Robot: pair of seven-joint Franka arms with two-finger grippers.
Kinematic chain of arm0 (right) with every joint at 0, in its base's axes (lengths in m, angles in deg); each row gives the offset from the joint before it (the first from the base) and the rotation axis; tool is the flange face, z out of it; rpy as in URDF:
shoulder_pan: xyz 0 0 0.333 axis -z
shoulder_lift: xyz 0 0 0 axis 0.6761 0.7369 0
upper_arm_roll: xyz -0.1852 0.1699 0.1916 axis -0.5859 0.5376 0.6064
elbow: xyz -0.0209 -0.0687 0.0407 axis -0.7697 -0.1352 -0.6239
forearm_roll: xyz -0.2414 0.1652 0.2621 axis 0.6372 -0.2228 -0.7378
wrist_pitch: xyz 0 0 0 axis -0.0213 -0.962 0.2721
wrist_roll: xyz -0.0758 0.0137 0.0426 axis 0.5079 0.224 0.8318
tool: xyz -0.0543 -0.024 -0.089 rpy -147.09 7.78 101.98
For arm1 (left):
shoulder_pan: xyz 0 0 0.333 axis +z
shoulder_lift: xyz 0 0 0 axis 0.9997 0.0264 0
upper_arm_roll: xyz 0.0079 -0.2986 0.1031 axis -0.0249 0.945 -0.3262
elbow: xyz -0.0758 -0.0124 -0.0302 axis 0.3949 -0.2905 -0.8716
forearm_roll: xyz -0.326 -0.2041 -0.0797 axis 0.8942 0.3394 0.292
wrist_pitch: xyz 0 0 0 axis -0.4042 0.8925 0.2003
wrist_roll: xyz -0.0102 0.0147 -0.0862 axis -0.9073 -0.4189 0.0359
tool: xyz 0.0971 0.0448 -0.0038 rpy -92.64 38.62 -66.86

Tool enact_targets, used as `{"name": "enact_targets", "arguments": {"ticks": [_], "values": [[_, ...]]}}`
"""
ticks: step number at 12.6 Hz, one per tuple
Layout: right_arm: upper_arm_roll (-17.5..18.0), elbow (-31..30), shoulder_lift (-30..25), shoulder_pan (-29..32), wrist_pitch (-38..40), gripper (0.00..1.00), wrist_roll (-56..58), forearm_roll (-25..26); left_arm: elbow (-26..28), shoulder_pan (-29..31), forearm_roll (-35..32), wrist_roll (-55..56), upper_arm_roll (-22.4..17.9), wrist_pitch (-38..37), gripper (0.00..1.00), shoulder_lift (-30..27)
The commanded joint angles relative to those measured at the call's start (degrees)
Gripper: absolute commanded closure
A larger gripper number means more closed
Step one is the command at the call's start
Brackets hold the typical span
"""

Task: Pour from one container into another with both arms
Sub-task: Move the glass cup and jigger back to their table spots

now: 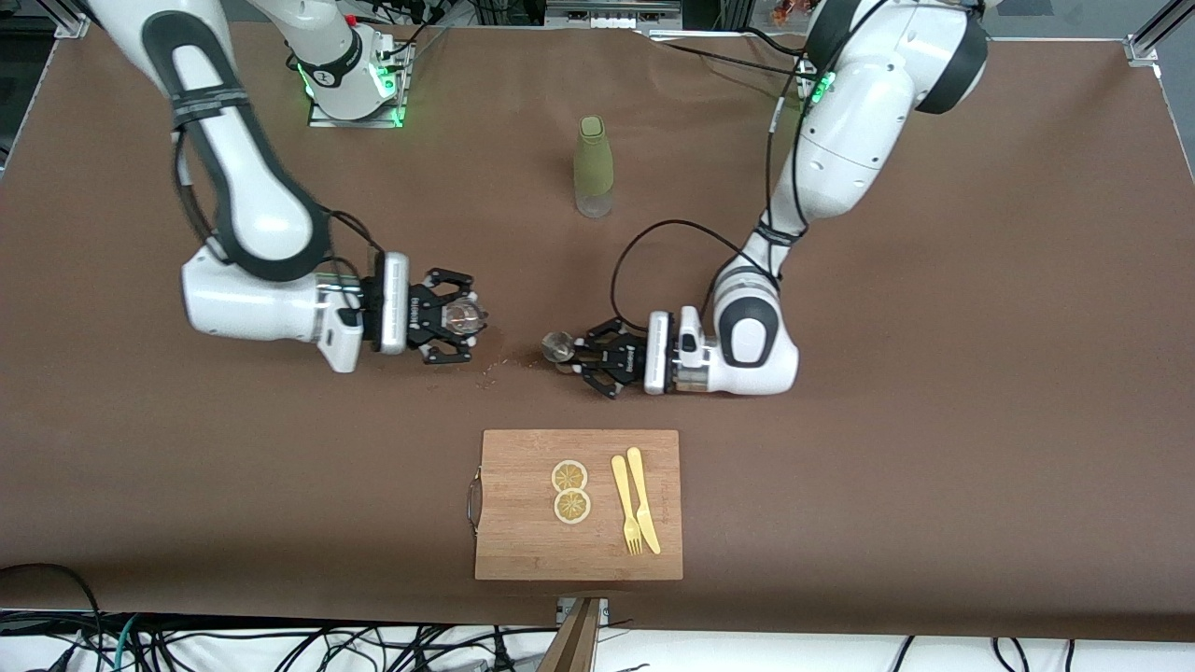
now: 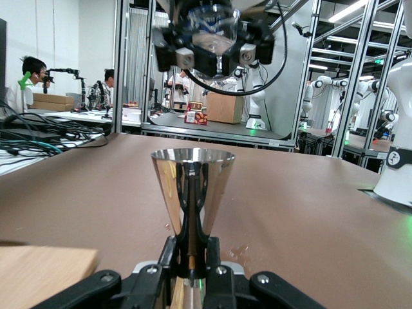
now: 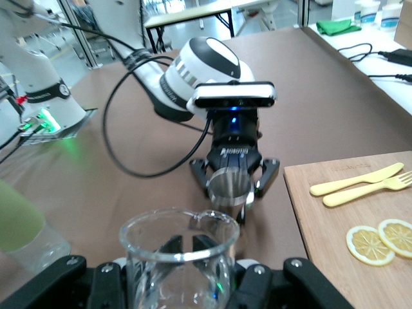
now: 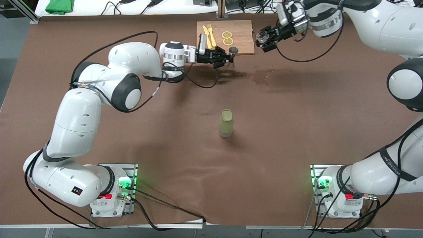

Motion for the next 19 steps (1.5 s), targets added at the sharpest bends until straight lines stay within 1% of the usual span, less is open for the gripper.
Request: {"name": "enact_targets", "arguments": {"ticks": [1, 2, 4, 6, 9, 11, 12, 14, 15, 17, 19], "values": [[-3.3, -1.1, 0.0, 3.7, 9.0, 0.93, 7.9, -2.2, 7.6, 5.7, -5.8, -4.2, 0.4, -4.5, 1.0, -5.8], [-4.4, -1.1, 1.3, 5.2, 12.5, 0.93, 11.6, -2.2, 8.1, 8.3, -8.9, -4.3, -0.2, -7.6, 1.0, -6.1], [-8.0, -1.0, 4.0, 6.3, 18.2, 0.93, 17.2, -2.2, 8.7, 13.2, -14.7, -4.8, -2.9, -15.4, 1.0, -6.3], [-8.4, -0.5, 9.3, 9.7, 20.8, 0.92, 23.1, -2.2, 9.2, 18.1, -18.4, -8.2, -4.5, -21.5, 1.0, -6.1], [-9.1, -0.3, 16.1, 13.0, 25.8, 0.92, 31.7, -2.1, 11.3, 26.4, -24.2, -14.2, -6.5, -29.2, 1.0, -5.9], [-10.6, -0.3, 18.8, 13.4, 26.2, 0.92, 36.4, -2.0, 11.4, 32.1, -28.8, -16.8, -8.4, -32.8, 1.0, -5.9], [-11.2, -0.3, 20.3, 13.5, 26.5, 0.92, 38.6, -2.0, 11.0, 34.3, -30.9, -17.8, -10.4, -34.5, 1.0, -5.9], [-11.6, 0.2, 23.4, 13.7, 27.1, 0.92, 44.0, -2.0, 11.1, 36.4, -31.9, -21.7, -15.2, -38.2, 1.0, -4.9], [-11.7, 0.5, 24.5, 13.7, 27.1, 0.92, 45.9, -2.0, 11.1, 37.5, -32.0, -24.3, -16.4, -39.8, 1.0, -3.9], [-12.4, 1.0, 26.3, 13.8, 27.0, 0.92, 47.5, -2.0, 11.0, 40.0, -35.6, -30.2, -17.3, -40.6, 1.0, -2.4], [-12.4, 2.1, 28.2, 13.7, 27.0, 0.92, 49.6, -2.0, 11.0, 41.6, -35.8, -34.5, -19.1, -42.1, 1.0, -0.8]]}}
